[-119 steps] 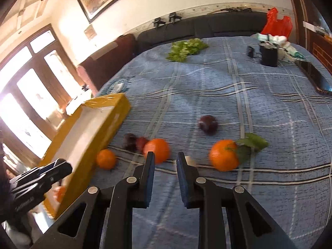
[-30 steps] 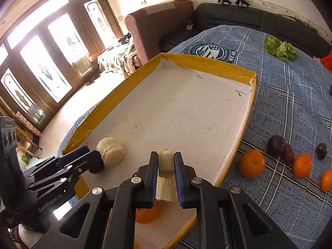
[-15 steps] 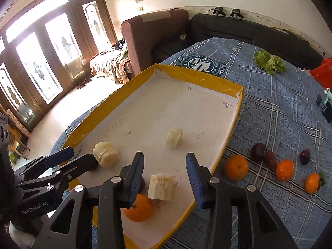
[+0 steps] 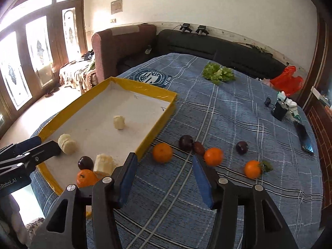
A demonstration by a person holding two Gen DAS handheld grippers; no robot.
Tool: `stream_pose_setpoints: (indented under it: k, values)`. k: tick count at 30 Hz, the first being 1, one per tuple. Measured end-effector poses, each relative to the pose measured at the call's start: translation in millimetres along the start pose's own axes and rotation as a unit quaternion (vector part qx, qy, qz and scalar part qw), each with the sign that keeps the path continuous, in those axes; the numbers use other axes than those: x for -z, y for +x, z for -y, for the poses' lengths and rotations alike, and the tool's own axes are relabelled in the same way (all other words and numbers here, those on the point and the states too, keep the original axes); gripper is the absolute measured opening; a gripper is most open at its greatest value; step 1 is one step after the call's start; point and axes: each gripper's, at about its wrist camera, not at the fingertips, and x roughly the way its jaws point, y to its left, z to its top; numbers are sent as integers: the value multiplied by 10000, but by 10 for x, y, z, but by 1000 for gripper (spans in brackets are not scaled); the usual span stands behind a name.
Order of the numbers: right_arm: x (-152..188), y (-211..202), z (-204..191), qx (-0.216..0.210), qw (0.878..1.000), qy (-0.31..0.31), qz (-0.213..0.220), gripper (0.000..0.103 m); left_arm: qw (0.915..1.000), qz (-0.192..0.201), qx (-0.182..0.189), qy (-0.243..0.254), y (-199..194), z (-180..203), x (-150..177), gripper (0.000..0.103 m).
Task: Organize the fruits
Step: 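Withdraw both open grippers from the tray back toward the remaining fruit, then grasp the leafy mandarin with the right gripper while the left grasps another mandarin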
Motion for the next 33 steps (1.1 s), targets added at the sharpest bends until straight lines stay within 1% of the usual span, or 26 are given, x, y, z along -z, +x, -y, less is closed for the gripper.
stream_pose_setpoints:
  k: [3, 13, 20, 27, 31, 33]
  values:
    - [53, -66, 120, 161, 9998, 74, 43, 60, 9999, 8, 29, 117, -23, 145, 8, 72]
    - [217, -225, 493, 384, 9983, 428, 114, 64, 9985, 10, 100, 541, -77, 575, 63, 72]
    - [274, -205, 673, 435, 9971, 623, 74, 67, 9974, -35, 137, 712, -38, 765, 78, 73]
    - [318, -131, 796, 445, 9965, 702, 14, 69, 9964, -159, 160, 813, 63, 860, 101, 73]
    - [349, -93, 1059, 601, 9944, 869, -42, 69, 9961, -191, 145, 850, 103, 874, 98, 73]
    - [377, -73, 1332, 642, 9910, 1171, -95, 69, 9962, -186, 152, 841, 119, 867, 104, 73]
